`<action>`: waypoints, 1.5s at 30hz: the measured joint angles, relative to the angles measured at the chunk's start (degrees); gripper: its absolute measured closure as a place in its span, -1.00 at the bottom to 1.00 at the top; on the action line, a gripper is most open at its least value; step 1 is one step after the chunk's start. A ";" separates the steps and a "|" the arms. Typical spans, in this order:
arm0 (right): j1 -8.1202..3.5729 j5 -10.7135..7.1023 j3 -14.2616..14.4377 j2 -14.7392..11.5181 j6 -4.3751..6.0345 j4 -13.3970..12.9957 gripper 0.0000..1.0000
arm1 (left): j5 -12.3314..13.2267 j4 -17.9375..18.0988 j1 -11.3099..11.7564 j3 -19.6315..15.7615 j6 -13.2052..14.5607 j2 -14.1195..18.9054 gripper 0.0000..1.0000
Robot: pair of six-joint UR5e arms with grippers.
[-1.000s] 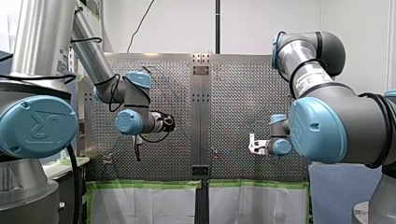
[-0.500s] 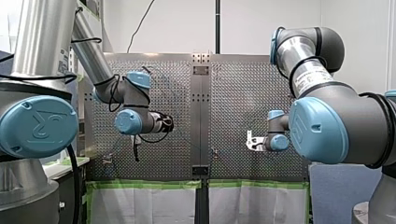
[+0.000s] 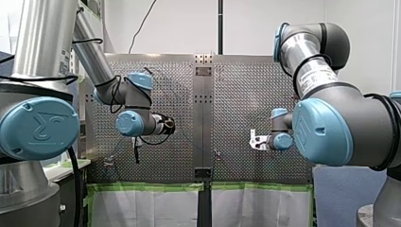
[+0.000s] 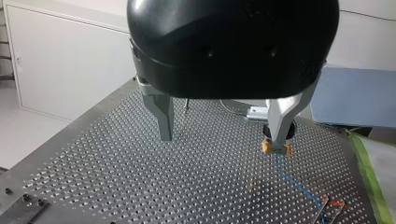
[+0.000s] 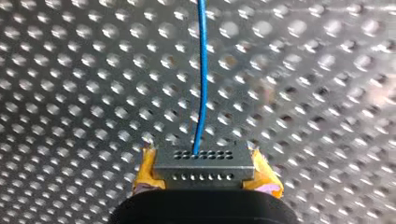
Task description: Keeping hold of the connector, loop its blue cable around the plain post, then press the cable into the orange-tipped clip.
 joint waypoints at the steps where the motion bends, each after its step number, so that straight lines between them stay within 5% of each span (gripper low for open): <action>1: 0.04 0.59 0.65 -0.55 0.04 -0.57 1.00 | 0.00 -0.03 0.01 0.00 0.00 0.01 -1.00; 11: 0.63 4.99 2.70 -1.50 0.88 -1.65 1.00 | -0.03 -0.12 0.06 0.01 0.55 0.00 -1.00; 22: 0.83 4.83 2.71 -1.49 1.75 -2.62 1.00 | -0.78 -0.08 0.21 0.02 0.62 -0.03 -1.00; 45: 0.85 4.81 2.69 -1.48 1.84 -2.72 1.00 | -0.87 -0.10 0.23 0.02 0.62 -0.05 -1.00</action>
